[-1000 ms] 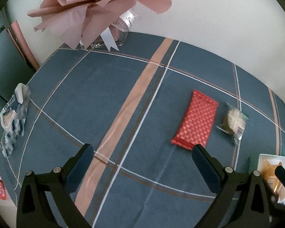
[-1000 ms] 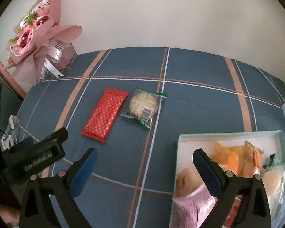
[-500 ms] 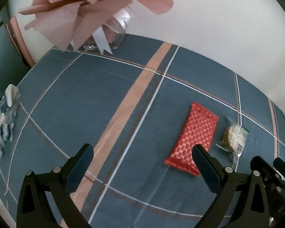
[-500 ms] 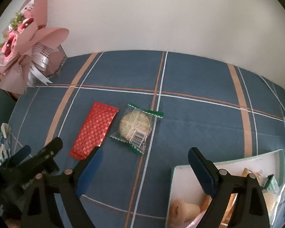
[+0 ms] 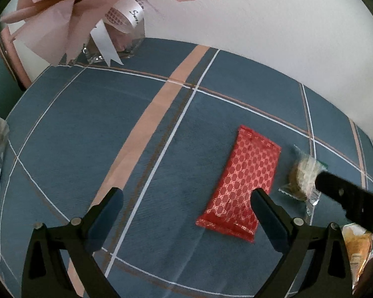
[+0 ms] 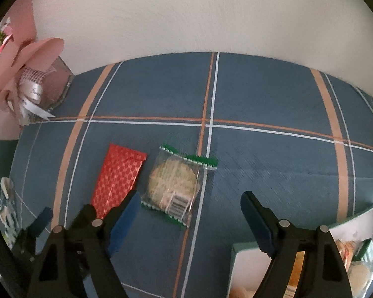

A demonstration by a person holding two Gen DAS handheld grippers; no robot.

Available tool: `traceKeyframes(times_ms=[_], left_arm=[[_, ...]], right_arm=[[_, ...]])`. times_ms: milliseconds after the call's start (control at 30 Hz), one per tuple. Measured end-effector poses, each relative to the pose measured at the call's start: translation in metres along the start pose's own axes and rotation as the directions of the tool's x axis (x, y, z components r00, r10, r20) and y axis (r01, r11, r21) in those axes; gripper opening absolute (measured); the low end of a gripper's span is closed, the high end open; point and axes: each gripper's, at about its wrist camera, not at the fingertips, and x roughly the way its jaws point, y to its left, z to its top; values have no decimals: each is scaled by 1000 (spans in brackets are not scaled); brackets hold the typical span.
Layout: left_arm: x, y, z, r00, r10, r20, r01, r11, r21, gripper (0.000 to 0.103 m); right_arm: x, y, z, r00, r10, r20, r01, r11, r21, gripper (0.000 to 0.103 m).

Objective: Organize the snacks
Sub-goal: 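Move both open tools toward the red wrapper and cookie packet, then grasp the red patterned wrapper with left tool while right grasps cookie packet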

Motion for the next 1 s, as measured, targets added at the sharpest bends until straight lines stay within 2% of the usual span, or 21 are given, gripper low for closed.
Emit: traceKeyframes(times_ms=[267,567,633,1000], left_arm=[[2,-10,0,1000,-1,15,1,999,39,102],[4,-19,-1,1000,-2,19,0,997,74,102],[5,-21,-2,1000,-2,17,0,997,83,102],[12,-32,-2,1000,-22,4,22,994,106,102]], right_arm=[[16,10,13,1000,12,-25,-12,1000,-4,81],[36,23,17,999,-29,-45,27,998,-51,78],[39,22,16,998,-33,-51,31,998,-51,72],[38,-9,13,995,-81,-58,80,996,-33,69]])
